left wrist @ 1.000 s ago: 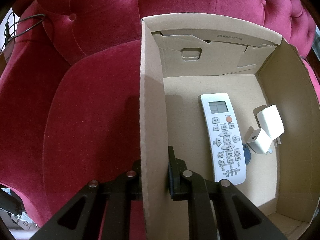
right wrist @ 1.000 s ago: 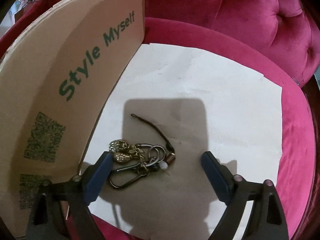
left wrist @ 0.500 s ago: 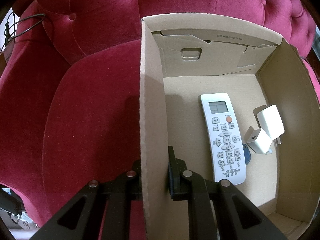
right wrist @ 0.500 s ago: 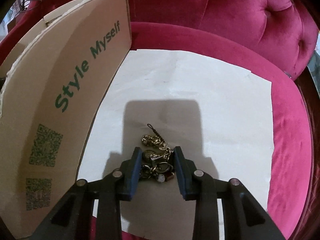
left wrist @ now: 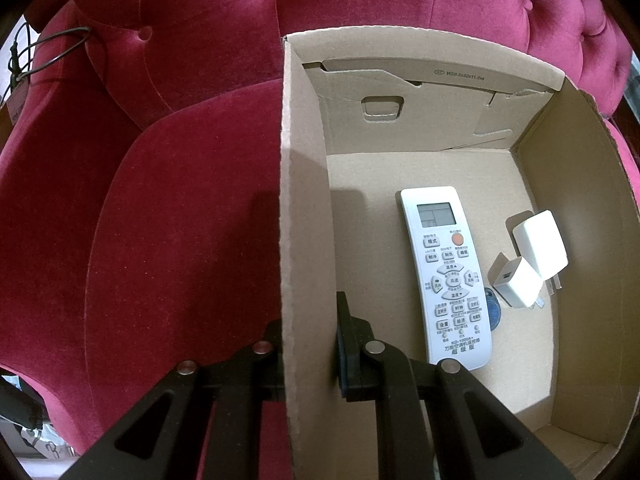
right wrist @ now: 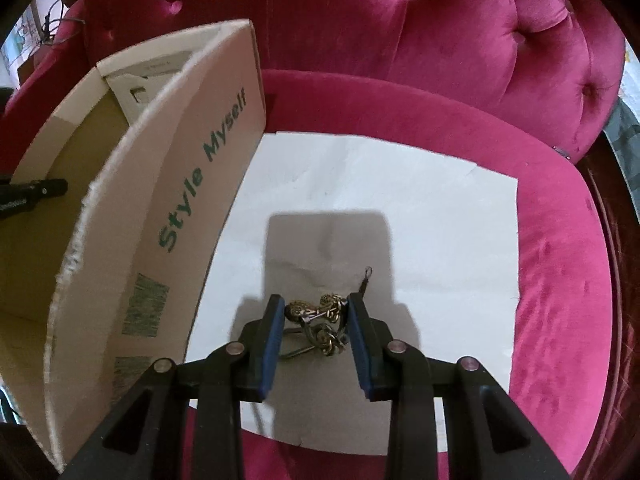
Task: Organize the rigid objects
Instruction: 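Grasp the bunch of keys with the right gripper, then carry the keys over the box wall into the box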
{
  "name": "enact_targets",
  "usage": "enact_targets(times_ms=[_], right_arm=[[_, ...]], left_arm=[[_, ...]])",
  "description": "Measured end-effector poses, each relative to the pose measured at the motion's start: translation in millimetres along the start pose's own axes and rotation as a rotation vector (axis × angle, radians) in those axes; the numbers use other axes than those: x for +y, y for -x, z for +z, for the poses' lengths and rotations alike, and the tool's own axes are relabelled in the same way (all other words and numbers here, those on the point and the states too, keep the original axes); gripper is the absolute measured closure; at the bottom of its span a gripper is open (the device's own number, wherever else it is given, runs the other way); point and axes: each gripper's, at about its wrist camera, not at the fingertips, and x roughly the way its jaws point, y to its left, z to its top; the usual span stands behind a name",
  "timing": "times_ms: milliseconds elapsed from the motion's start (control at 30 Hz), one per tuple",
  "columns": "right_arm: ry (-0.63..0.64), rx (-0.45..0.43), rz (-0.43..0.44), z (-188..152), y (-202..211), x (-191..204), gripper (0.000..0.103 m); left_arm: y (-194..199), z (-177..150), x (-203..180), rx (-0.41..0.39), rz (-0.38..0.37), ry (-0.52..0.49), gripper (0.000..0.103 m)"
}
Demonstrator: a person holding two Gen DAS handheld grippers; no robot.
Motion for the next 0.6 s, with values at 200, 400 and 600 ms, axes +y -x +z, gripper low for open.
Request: enact_targets(times_ms=[200,400,600], right_arm=[[-0.001,-0.025,-0.015,0,15,-1,0.07],[0.001,-0.053,-0.027,11,24,2,0.07],[-0.007,-0.078,-0.04,21,46,2,0.07]], left_arm=[[1,0,0,-0.001,-0.001,0.0,0.089],[1,0,0,0.0,0.0,-0.001,0.089],[0,0,0,0.001,0.005,-0.004,0.089]])
